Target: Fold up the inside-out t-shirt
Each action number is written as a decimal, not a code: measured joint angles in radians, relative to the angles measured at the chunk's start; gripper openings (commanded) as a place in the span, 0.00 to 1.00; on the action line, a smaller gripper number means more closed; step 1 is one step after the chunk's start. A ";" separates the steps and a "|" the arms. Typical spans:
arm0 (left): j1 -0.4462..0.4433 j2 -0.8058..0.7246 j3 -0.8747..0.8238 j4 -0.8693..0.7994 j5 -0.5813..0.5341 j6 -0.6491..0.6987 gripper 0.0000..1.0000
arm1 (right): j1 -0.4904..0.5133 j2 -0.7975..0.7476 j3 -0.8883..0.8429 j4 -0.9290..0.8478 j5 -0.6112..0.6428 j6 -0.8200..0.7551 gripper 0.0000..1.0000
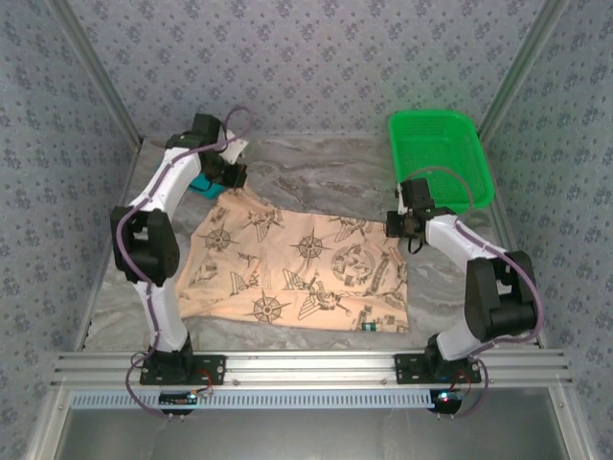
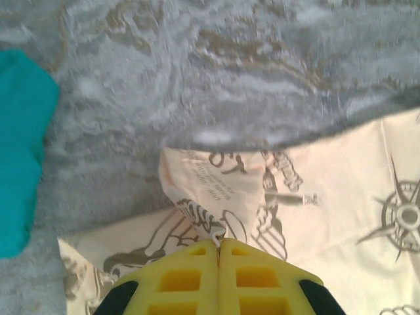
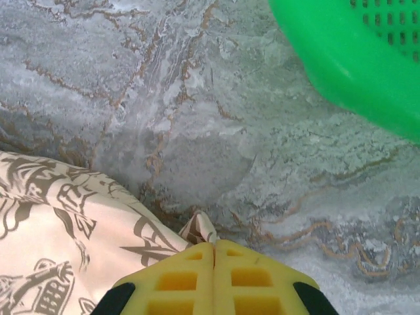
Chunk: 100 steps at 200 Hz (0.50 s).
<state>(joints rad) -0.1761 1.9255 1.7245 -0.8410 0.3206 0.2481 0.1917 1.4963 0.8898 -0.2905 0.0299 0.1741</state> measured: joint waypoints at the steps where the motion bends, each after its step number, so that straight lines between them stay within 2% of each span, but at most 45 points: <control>1: 0.000 -0.008 -0.012 0.003 0.000 0.002 0.00 | 0.000 -0.002 -0.003 0.002 0.000 0.000 0.00; 58: 0.019 -0.388 -0.385 0.110 0.086 0.102 0.00 | 0.000 -0.175 -0.123 0.071 0.002 0.021 0.02; 79: 0.015 -0.467 -0.440 0.103 0.137 0.106 0.00 | -0.002 -0.233 -0.155 0.060 -0.012 0.066 0.04; 100: -0.005 -0.542 -0.547 0.105 0.140 0.081 0.00 | 0.008 -0.266 -0.178 0.008 -0.001 0.135 0.09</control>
<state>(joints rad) -0.1814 1.3838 1.1774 -0.7361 0.4603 0.3290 0.1993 1.2301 0.7116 -0.2829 0.0288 0.3096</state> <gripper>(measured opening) 0.057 0.072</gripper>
